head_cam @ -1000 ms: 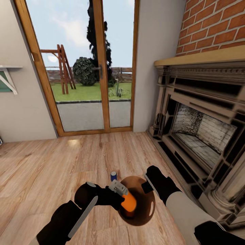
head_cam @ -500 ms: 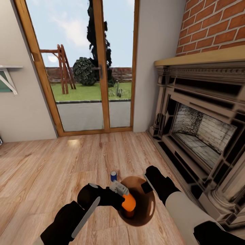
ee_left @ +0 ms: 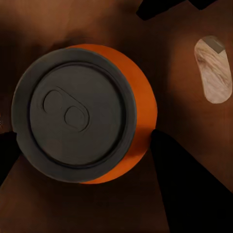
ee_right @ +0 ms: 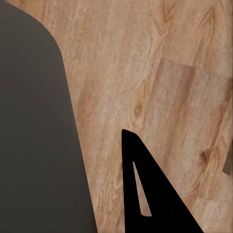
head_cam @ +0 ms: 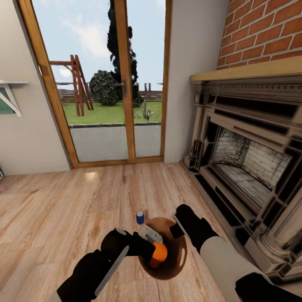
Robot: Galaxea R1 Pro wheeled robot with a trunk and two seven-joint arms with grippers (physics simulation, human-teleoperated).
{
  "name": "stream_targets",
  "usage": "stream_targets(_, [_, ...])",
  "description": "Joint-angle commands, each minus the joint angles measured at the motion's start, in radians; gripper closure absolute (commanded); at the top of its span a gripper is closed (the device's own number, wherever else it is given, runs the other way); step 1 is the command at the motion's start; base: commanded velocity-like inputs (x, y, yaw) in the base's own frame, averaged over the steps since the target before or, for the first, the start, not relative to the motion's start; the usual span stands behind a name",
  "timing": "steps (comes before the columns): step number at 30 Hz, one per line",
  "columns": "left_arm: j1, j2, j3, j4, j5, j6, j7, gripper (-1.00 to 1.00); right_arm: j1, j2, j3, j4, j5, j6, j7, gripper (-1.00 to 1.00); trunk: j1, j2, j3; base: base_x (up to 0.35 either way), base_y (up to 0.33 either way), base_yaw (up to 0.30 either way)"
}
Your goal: Put the three can of soda from the living room inside the tash can in the kitchen.
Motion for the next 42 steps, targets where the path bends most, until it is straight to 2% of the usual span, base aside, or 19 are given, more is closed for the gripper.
stream_targets(1, [0.0, -0.001, -0.001, 0.006, -0.007, -0.004, 0.001, 1.0, 0.0, 0.003, 0.001, -0.001, -0.022, 0.001, 0.0, 1.0, 0.0, 0.0, 0.0, 0.0, 0.0, 0.0])
stream_targets(9, [0.0, -0.002, -0.001, 0.031, -0.008, -0.014, 0.001, 1.0, 0.0, 0.011, 0.018, -0.002, -0.022, 0.001, 0.0, 1.0, 0.0, 0.0, 0.0, 0.0, 0.0, 0.0])
stream_targets(31, [0.0, -0.002, -0.002, 0.057, -0.011, -0.034, 0.001, 1.0, 0.0, 0.014, 0.022, -0.003, -0.022, 0.001, 0.0, 1.0, 0.0, 0.0, 0.0, 0.0, 0.0, 0.0])
stream_targets(32, [0.0, -0.002, -0.002, 0.058, -0.011, -0.035, 0.001, -1.0, 0.0, 0.014, 0.022, -0.003, -0.022, 0.001, 0.0, 1.0, 0.0, 0.0, 0.0, 0.0, 0.0, 0.0])
stream_targets(42, [0.0, -0.002, -0.002, 0.058, -0.012, -0.039, 0.002, -1.0, 0.0, 0.014, 0.022, -0.002, -0.022, 0.001, 0.0, 1.0, 0.0, 0.0, 0.0, 0.0, 0.0, 0.0])
